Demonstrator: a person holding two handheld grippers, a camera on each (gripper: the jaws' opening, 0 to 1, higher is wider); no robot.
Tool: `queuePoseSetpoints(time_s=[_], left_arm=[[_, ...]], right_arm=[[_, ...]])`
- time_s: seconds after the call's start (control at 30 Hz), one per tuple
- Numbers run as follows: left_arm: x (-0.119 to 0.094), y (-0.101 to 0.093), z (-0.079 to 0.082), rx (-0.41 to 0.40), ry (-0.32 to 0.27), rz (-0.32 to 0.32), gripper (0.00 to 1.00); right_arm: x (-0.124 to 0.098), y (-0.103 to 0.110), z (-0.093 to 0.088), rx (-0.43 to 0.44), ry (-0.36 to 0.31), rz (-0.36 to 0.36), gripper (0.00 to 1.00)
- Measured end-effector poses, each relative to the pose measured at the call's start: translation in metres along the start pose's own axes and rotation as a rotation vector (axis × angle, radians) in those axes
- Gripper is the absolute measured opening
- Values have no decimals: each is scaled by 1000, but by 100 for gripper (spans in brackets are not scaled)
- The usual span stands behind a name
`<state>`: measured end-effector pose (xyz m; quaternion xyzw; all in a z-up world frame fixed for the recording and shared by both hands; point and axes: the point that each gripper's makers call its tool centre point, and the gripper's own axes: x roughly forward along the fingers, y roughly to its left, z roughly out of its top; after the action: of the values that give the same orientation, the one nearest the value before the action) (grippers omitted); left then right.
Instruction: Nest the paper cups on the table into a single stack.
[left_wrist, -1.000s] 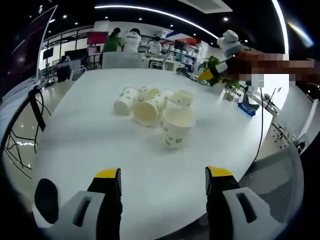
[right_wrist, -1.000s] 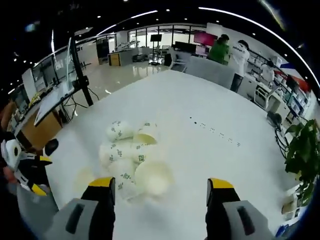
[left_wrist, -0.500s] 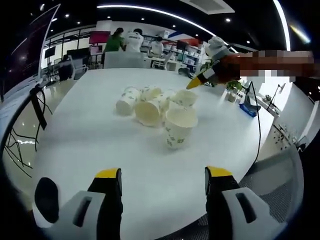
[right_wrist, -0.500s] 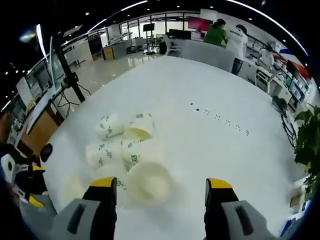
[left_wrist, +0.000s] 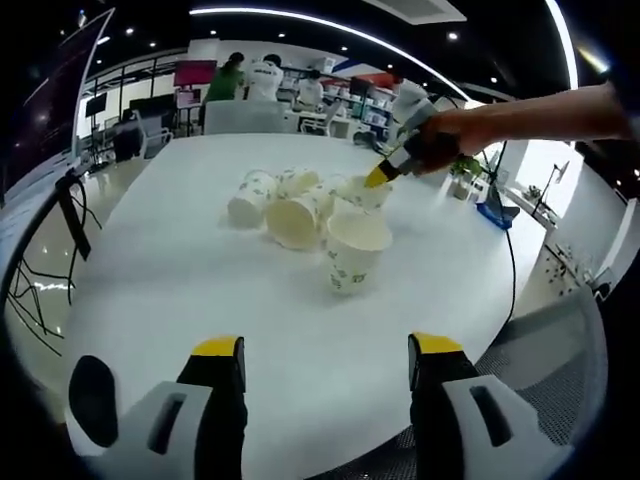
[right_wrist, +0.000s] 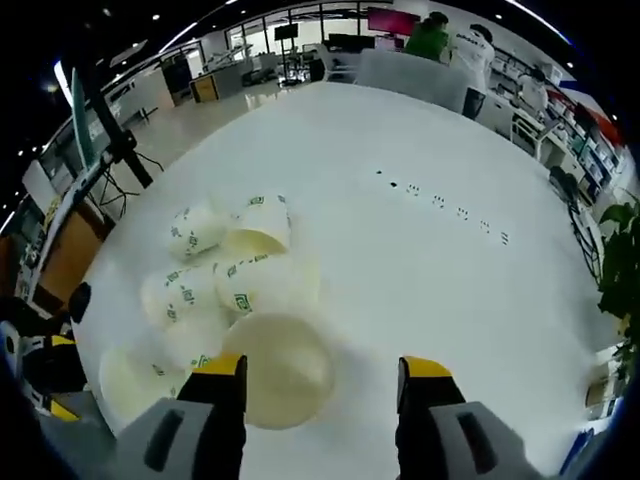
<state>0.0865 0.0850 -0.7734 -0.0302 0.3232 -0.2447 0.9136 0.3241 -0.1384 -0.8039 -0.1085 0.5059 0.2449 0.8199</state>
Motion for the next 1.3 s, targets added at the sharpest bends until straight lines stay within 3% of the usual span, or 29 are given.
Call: queuePoseSetpoints(time_s=[0.27, 0.4, 0.6, 0.8, 1.0, 1.2, 1.3], left_arm=[[0, 1, -1, -4, 3, 1, 66], [1, 2, -2, -8, 3, 5, 66], [1, 5, -2, -15, 2, 11, 66], [1, 4, -3, -13, 6, 9, 66], [2, 3, -4, -5, 11, 3, 66], [2, 1, -3, 4, 12, -2, 66], [2, 1, -3, 5, 11, -5, 66]], right_arm=[[16, -7, -6, 42, 59, -2, 45], [20, -11, -10, 38, 80, -23, 33], [29, -24, -9, 58, 79, -53, 15], [25, -21, -7, 41, 52, -74, 1], [18, -24, -1, 37, 25, -93, 0], [-3, -15, -11, 39, 22, -92, 0], [-3, -19, -12, 40, 24, -98, 0]])
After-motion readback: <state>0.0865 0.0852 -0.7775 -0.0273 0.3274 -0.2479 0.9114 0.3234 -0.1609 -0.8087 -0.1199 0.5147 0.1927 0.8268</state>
